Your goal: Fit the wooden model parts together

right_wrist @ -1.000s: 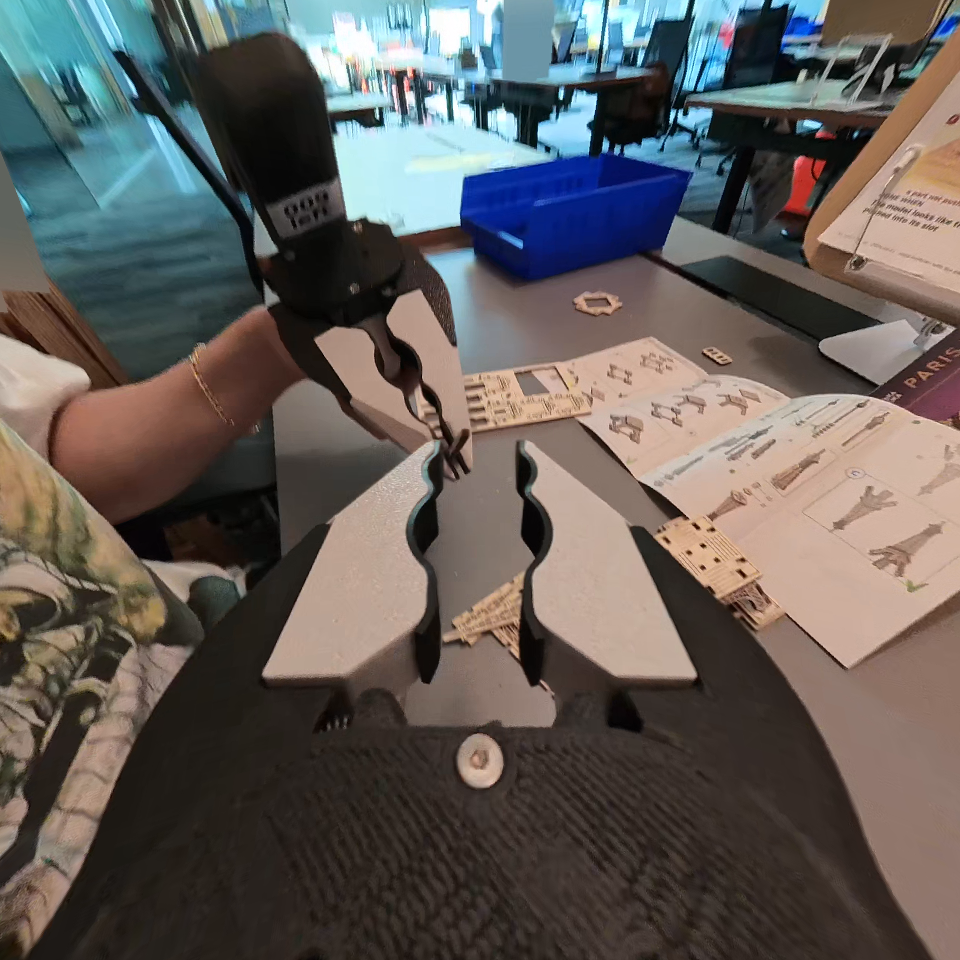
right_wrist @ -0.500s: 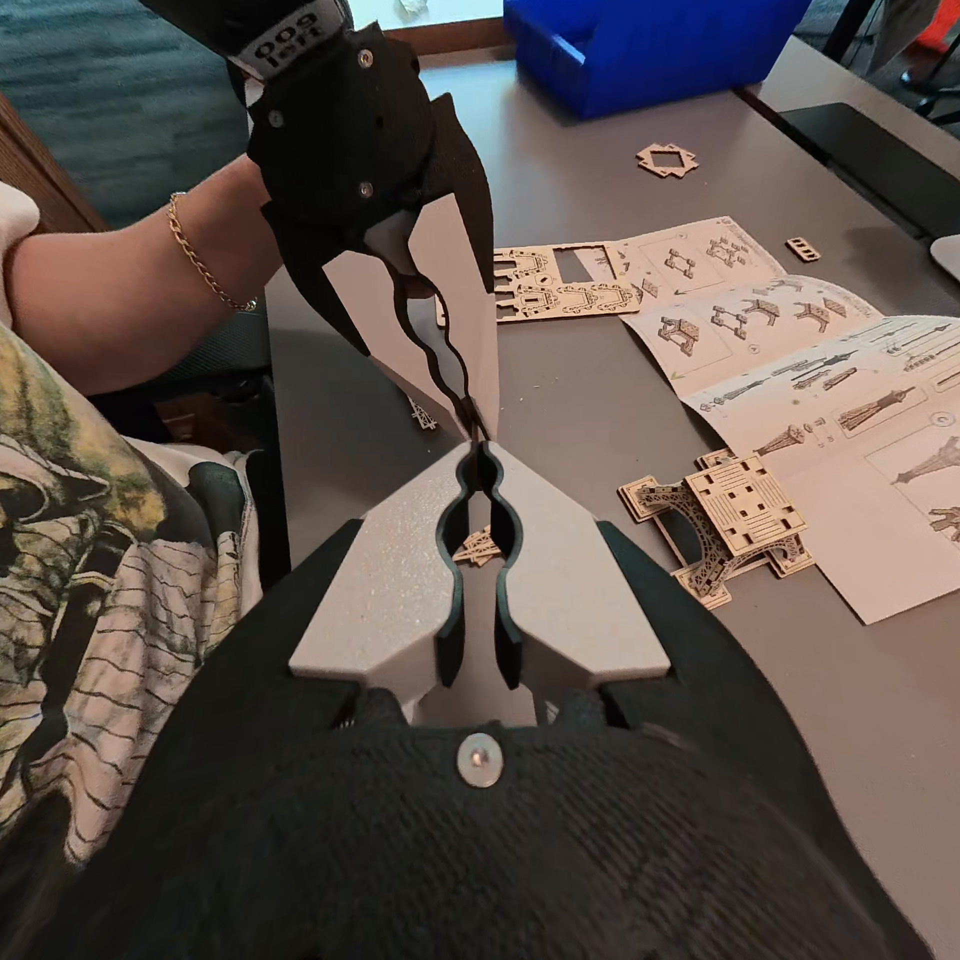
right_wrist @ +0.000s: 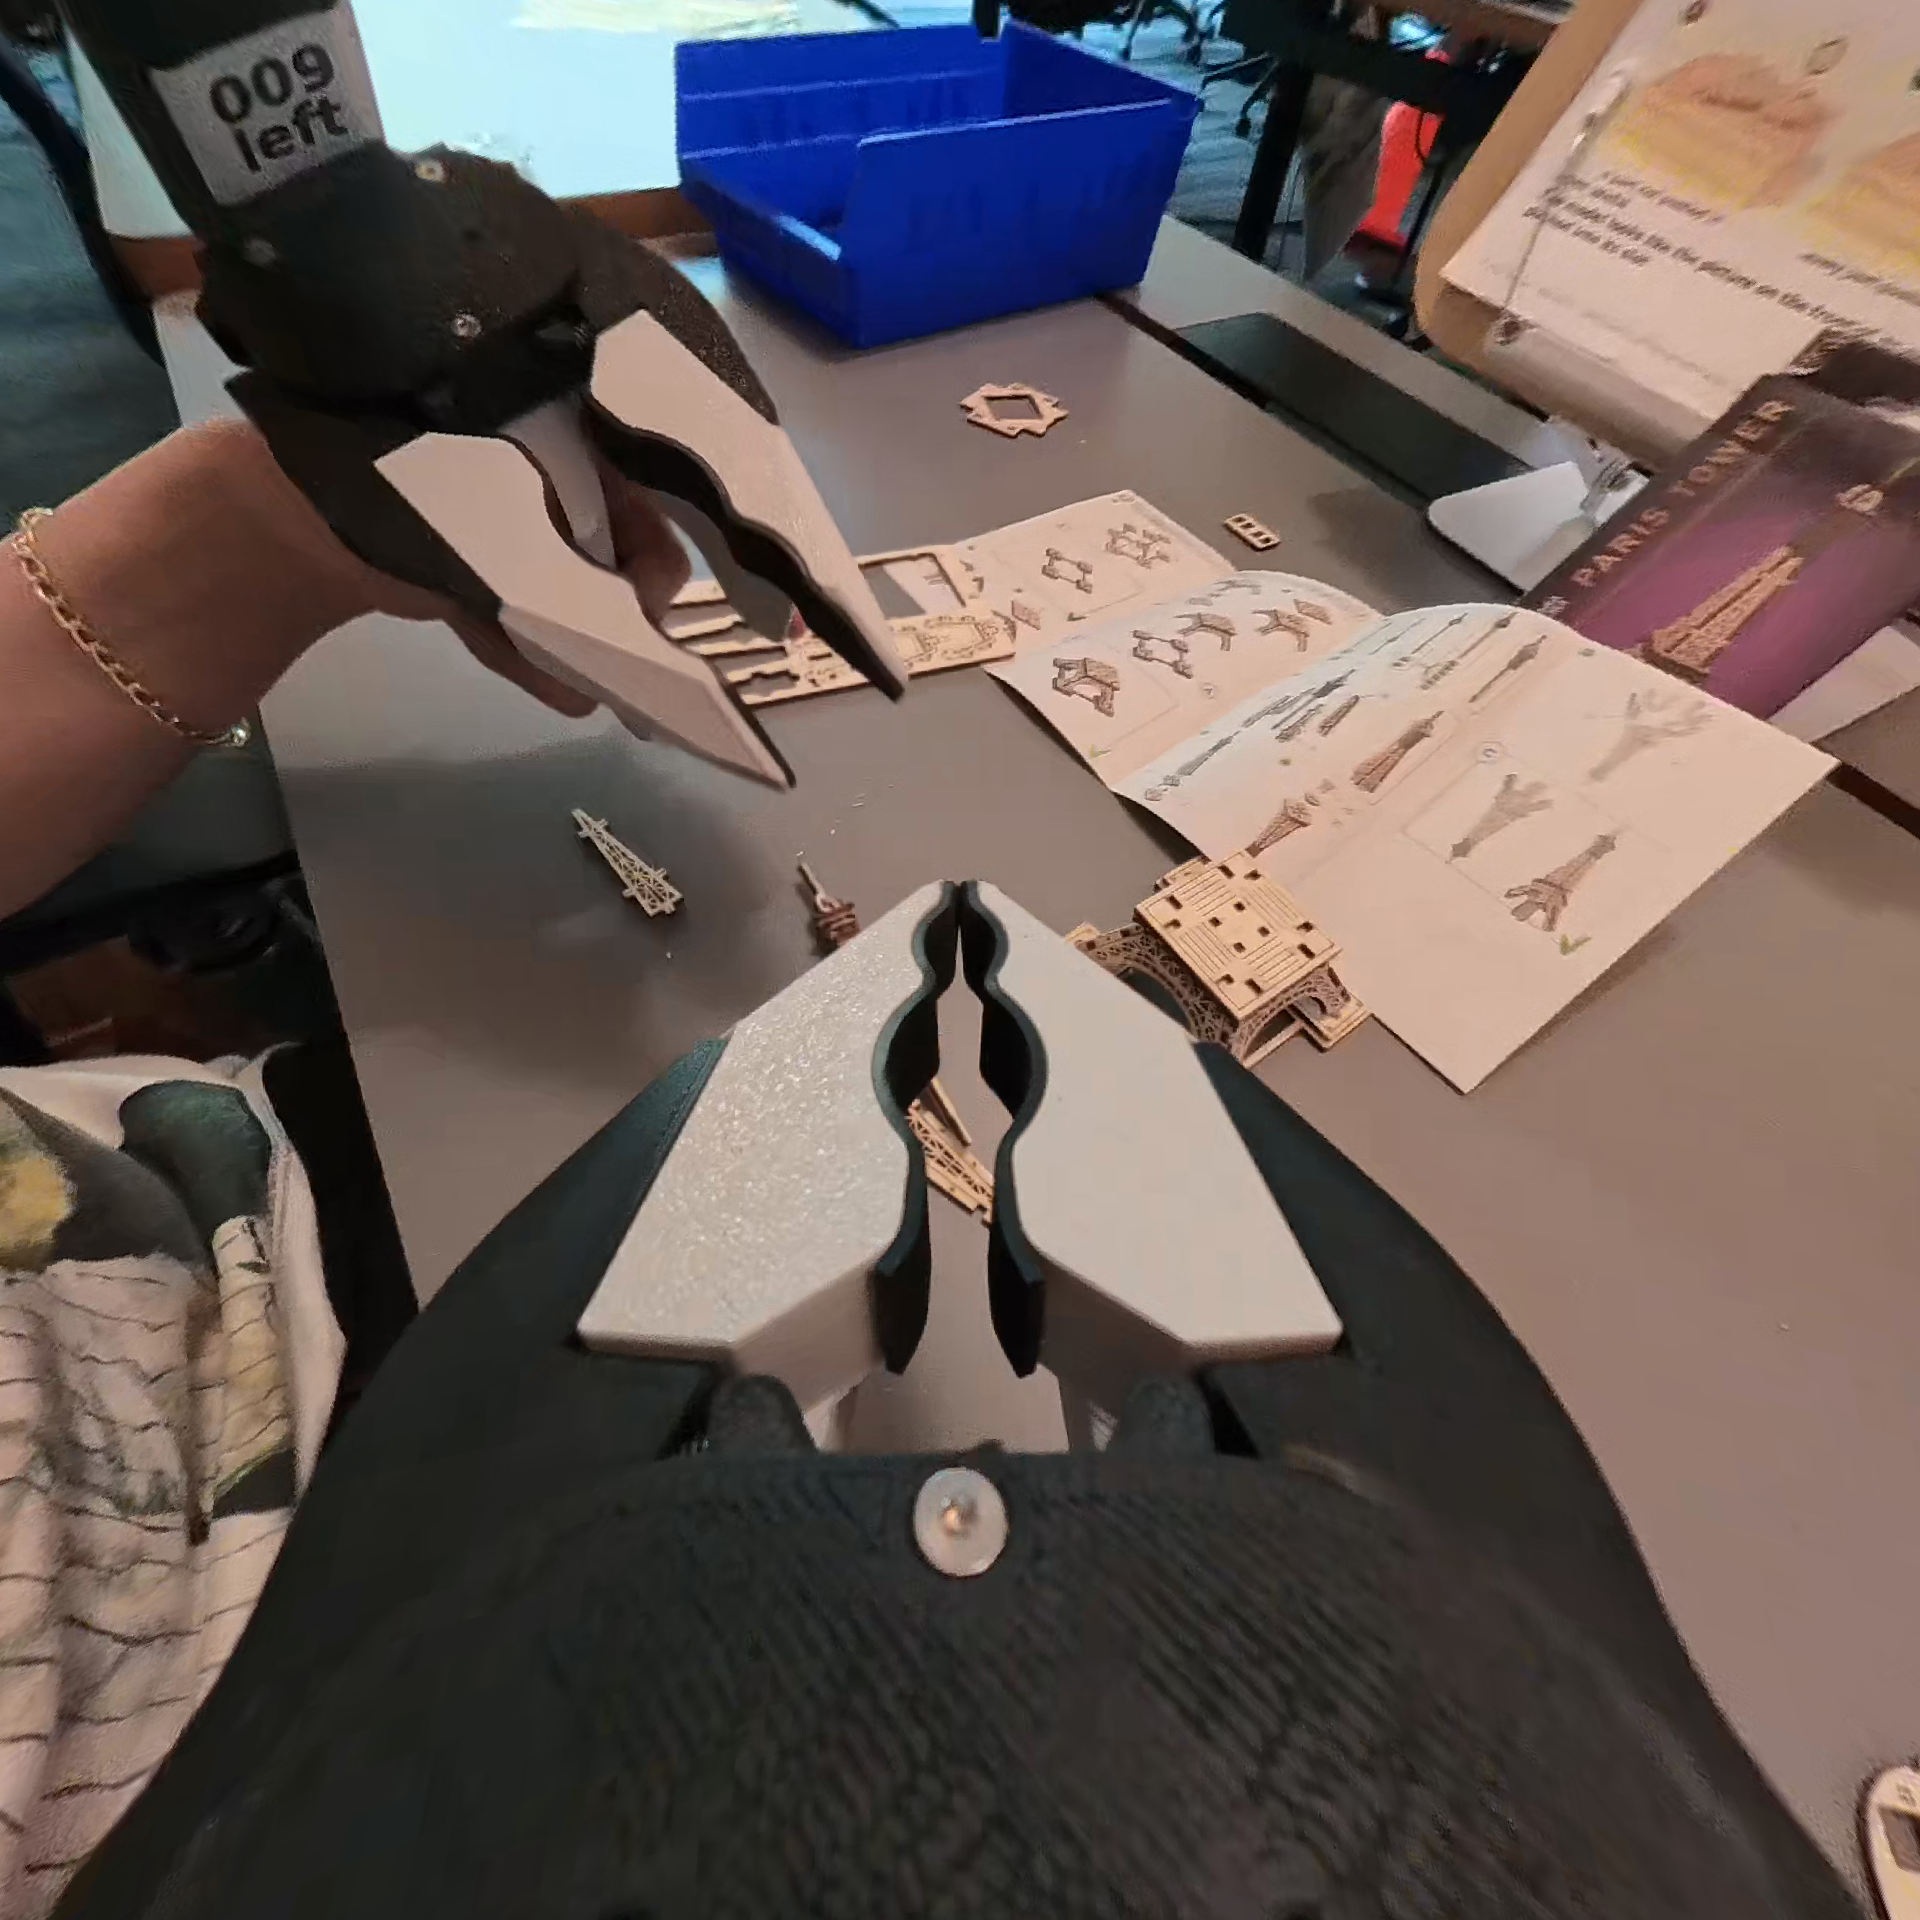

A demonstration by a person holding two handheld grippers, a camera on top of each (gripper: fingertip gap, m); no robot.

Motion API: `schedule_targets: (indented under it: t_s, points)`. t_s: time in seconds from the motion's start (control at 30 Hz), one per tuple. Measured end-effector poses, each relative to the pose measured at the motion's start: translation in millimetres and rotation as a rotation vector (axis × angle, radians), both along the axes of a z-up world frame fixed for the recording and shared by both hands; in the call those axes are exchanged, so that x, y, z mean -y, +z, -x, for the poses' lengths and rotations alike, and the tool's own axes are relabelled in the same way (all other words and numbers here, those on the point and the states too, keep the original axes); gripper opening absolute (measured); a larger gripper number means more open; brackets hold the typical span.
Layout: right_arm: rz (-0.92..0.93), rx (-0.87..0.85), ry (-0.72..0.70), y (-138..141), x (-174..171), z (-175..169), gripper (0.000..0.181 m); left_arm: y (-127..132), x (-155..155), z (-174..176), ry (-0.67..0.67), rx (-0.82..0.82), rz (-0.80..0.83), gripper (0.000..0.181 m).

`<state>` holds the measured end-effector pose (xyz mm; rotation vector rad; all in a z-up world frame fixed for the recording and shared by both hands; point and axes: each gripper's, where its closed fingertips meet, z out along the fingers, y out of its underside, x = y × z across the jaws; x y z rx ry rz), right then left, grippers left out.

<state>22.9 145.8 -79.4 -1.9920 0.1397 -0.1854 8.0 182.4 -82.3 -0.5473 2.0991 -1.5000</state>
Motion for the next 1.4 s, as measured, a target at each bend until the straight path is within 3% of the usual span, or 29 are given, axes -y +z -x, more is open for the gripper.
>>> schedule_targets:
  t_s: [0.13, 0.27, 0.4, 0.5, 0.6, 1.0, 1.17, 1.4]
  points:
    - [-0.017, -0.033, -0.015, 0, 7, -1, 0.0, 2, -8, -2, 0.013, -0.026, 0.053, 0.025]
    - [0.136, -0.085, 0.069, -31, 13, 11, 0.0, -12, -21, -6, 0.058, -0.06, -0.017, 0.023]
    - [0.245, -0.032, 0.048, -59, 11, 0, 0.0, -34, -30, 0, 0.042, -0.144, -0.12, 0.02]
    - [0.323, -0.068, 0.047, -83, 10, -5, 0.014, -56, -35, 12, -0.003, -0.22, -0.219, 0.02]
    - [0.316, -0.071, 0.065, -89, 6, -5, 0.018, -66, -40, 12, -0.001, -0.226, -0.26, 0.019]
    - [0.304, -0.081, 0.124, -86, 4, 4, 0.036, -26, -55, -9, 0.095, -0.082, 0.006, 0.015]
    - [0.421, -0.051, 0.095, -100, 13, -10, 0.027, -27, -67, -14, 0.13, -0.093, 0.034, 0.014]
    - [0.439, -0.079, 0.104, -104, 18, -12, 0.015, -32, -71, -14, 0.137, -0.093, 0.035, 0.012]
